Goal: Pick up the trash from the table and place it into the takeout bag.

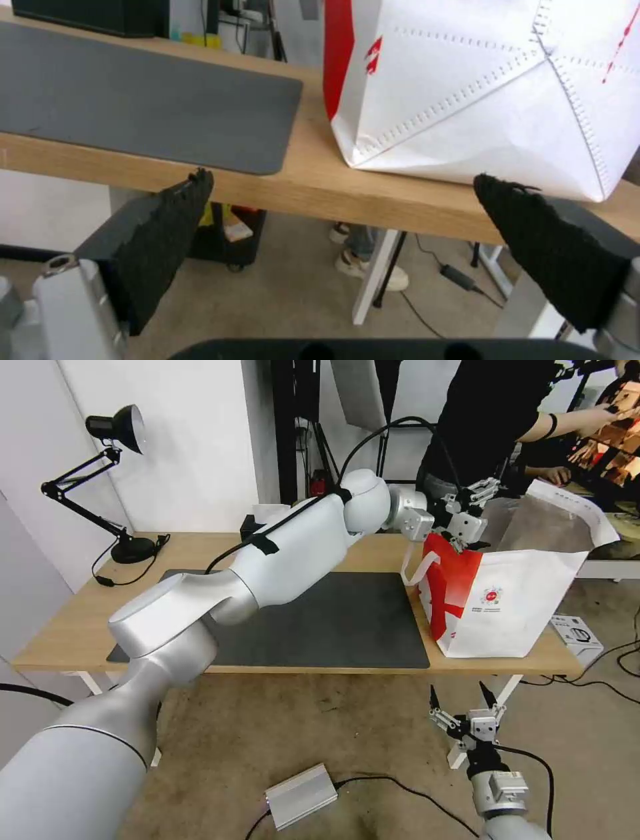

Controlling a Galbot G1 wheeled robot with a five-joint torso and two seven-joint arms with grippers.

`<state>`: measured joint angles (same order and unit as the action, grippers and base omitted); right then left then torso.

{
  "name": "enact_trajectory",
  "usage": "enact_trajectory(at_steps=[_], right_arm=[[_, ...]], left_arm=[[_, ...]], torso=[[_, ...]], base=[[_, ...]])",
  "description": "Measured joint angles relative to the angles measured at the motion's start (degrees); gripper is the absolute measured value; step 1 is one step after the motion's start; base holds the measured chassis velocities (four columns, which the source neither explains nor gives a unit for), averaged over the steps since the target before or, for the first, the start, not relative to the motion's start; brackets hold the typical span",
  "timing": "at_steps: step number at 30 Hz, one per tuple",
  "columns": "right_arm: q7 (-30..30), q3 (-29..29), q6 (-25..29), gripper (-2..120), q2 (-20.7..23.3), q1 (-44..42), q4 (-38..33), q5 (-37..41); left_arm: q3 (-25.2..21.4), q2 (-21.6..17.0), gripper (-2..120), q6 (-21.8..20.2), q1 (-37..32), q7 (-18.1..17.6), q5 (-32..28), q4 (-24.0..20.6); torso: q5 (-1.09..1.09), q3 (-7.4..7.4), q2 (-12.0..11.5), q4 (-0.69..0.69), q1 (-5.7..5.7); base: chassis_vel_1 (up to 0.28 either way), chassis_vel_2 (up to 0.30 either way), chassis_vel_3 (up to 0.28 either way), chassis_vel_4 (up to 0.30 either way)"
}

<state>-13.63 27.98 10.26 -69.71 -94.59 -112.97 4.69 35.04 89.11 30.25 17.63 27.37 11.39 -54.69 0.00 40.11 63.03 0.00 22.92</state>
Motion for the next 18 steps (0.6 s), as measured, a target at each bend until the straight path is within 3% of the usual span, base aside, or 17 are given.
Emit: enact_trajectory(at_steps=[13, 18], right_arm=[[0.0, -0.03, -0.13, 100, -0.03, 0.32, 0.0, 0.01], [0.0, -0.15, -0.21, 100, -0.08, 0.42, -0.01, 0.0]], left_arm=[[-2.76, -0.69, 100, -0.43, 1.72, -0.55, -0.38, 0.81], [-5.34, -1.67, 100, -1.23, 2.09, -2.38, -0.1, 1.88]], torso=[[0.0, 0.0, 0.0, -0.01, 0.0], [-0.01, 0.0, 0.0, 0.0, 0.0]], base=[[0.0, 0.0, 0.0, 0.0], [0.0, 0.0, 0.0, 0.0]])
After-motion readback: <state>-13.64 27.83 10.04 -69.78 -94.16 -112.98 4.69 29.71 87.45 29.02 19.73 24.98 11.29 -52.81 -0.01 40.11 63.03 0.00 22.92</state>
